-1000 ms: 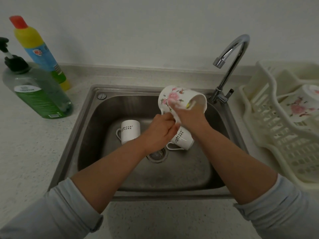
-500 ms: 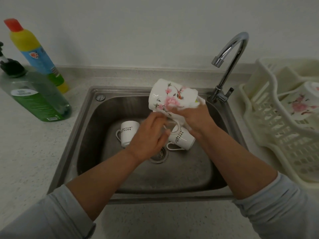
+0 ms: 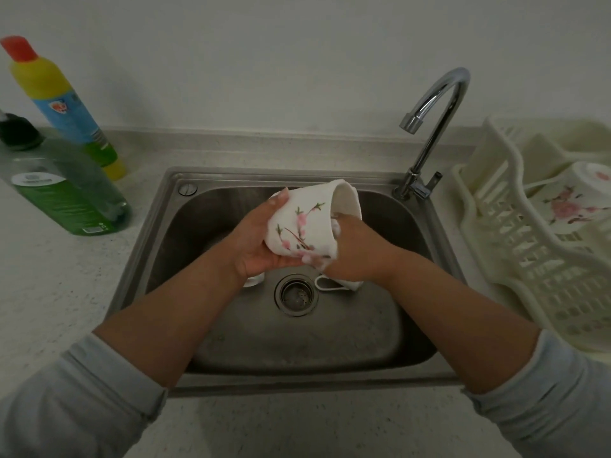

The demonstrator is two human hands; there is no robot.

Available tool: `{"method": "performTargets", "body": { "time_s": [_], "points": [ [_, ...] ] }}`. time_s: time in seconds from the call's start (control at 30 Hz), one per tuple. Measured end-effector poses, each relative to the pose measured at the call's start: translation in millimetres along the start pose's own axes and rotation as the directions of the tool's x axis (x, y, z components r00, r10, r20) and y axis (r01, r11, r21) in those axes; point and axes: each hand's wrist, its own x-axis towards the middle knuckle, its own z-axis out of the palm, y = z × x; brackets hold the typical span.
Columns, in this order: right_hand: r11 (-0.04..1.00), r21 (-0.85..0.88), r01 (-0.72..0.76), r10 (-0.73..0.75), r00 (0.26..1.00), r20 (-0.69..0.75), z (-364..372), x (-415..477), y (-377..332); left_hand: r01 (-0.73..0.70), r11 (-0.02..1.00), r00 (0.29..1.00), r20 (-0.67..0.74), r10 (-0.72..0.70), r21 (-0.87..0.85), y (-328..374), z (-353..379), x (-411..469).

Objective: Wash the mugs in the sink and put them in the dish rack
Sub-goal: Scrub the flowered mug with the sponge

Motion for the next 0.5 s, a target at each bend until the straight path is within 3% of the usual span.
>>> {"method": "performTargets", "body": {
  "time_s": [0.13, 0.23, 0.33, 0.4, 0.5],
  "points": [
    [0.942, 0.266, -0.206, 0.146, 0.963, 0.228, -2, -2, -5, -0.079, 0.994, 0.978, -0.185, 0.092, 0.078, -10, 13, -4],
    [0.835, 0.450, -0.317, 0.183, 0.931, 0.317, -7, -1, -2, -0.089, 0.994, 0.980, -0.172, 0.099, 0.067, -17, 18, -5],
    [0.696, 0.664, -0.275, 0.204, 0.961, 0.185, -1, 1, 5, -0.114, 0.984, 0.960, -0.239, 0.145, 0.140, -16, 17, -4],
    [0.662, 0.717, -0.219, 0.243, 0.967, 0.071, 6, 4, 7, -0.139, 0.971, 0.943, -0.274, 0.190, 0.193, -14, 14, -3],
    [0.776, 0.624, -0.093, 0.253, 0.952, -0.173, 9, 5, 3, -0.150, 0.965, 0.916, -0.336, 0.218, 0.216, -15, 10, -1]
  ]
}}
